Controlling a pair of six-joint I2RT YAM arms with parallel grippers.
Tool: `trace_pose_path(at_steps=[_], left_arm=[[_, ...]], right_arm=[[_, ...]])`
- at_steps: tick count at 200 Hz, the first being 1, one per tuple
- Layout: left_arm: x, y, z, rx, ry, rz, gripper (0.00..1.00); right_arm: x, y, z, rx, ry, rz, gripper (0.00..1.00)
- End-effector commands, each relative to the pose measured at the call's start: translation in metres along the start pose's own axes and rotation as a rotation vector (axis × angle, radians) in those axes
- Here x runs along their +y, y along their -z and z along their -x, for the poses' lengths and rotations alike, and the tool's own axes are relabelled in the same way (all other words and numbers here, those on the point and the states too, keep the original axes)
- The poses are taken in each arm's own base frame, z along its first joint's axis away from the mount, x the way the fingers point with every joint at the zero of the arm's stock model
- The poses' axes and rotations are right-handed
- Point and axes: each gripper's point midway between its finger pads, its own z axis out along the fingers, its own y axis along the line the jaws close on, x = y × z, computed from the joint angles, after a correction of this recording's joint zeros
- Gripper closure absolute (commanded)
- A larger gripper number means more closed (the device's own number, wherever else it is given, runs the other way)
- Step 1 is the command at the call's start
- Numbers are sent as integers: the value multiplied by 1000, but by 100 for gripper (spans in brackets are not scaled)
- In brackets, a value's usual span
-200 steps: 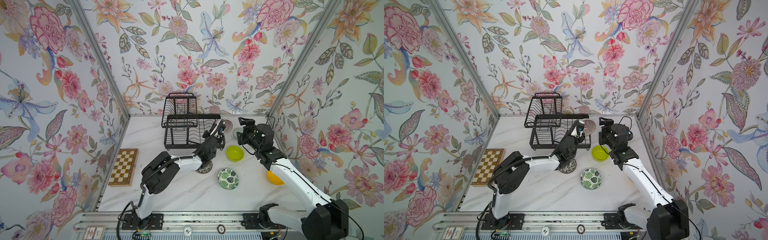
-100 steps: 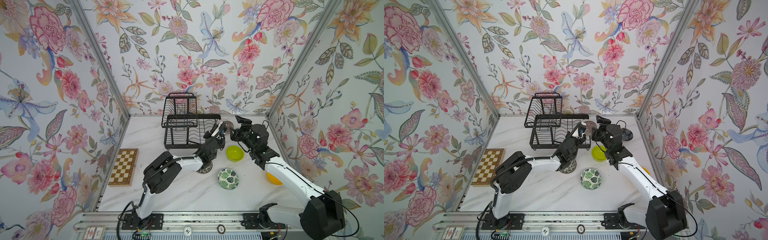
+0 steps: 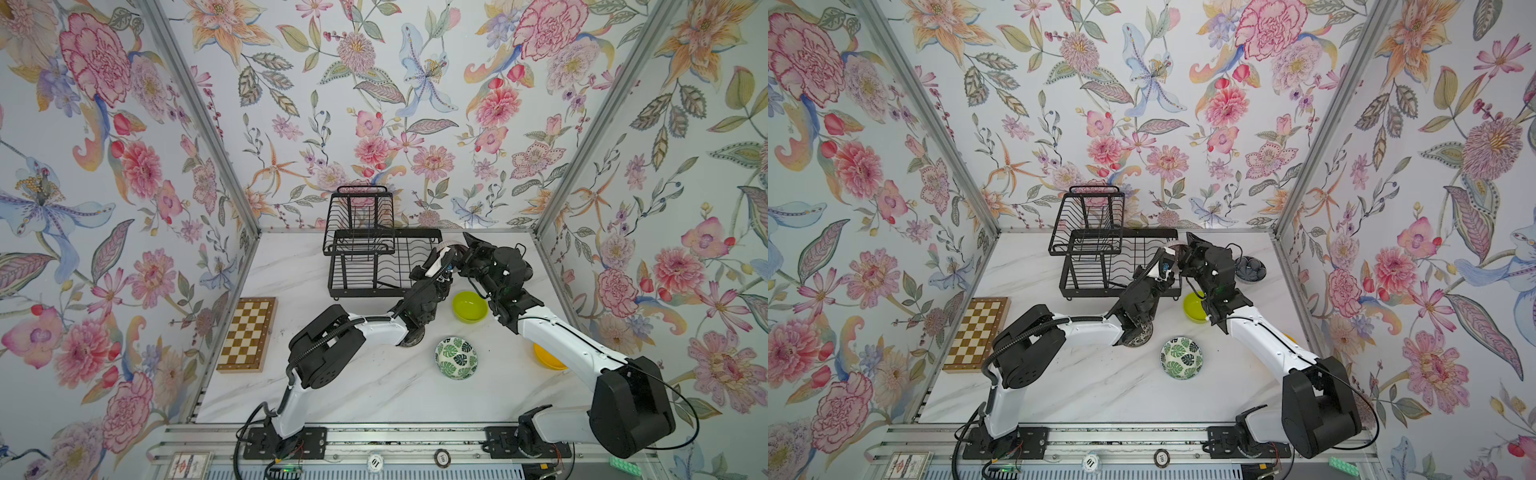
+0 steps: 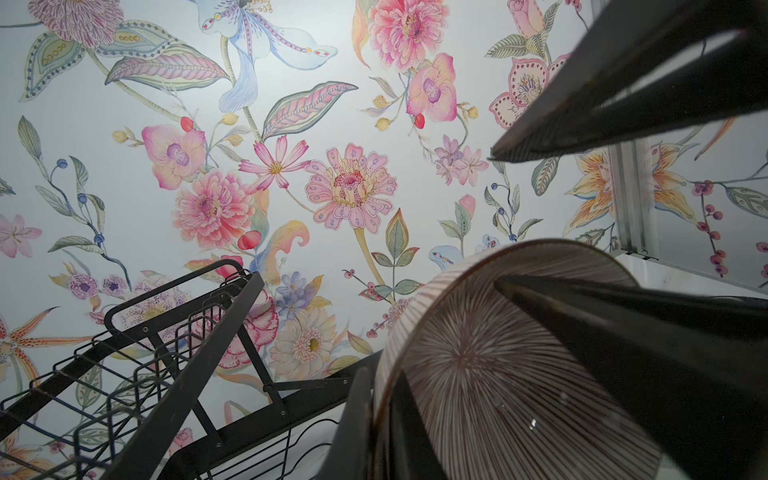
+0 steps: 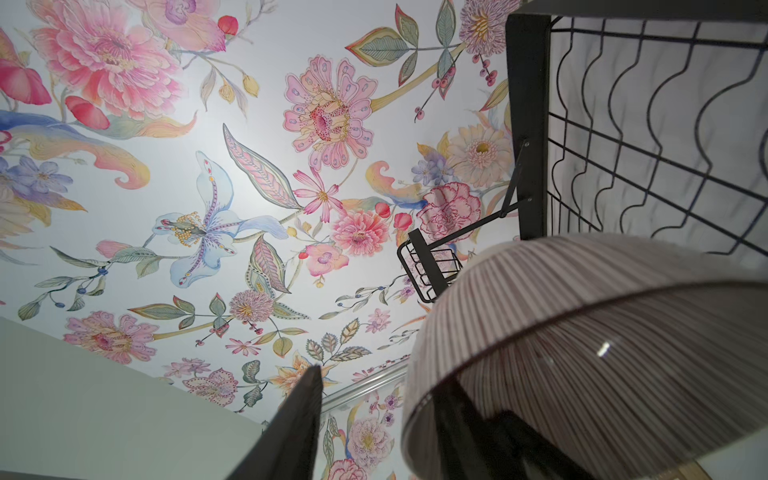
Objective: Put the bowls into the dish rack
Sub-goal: 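Grasp the bowl rim with the right gripper beside the left gripper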
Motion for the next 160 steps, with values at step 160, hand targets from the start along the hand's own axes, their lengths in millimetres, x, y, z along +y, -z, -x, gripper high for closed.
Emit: trace_pose_path(at_steps=[160], left_arm=[[20,14,53,-23,255,-42,79]], right_arm=[[34,-3,-24,118,46,184,100]])
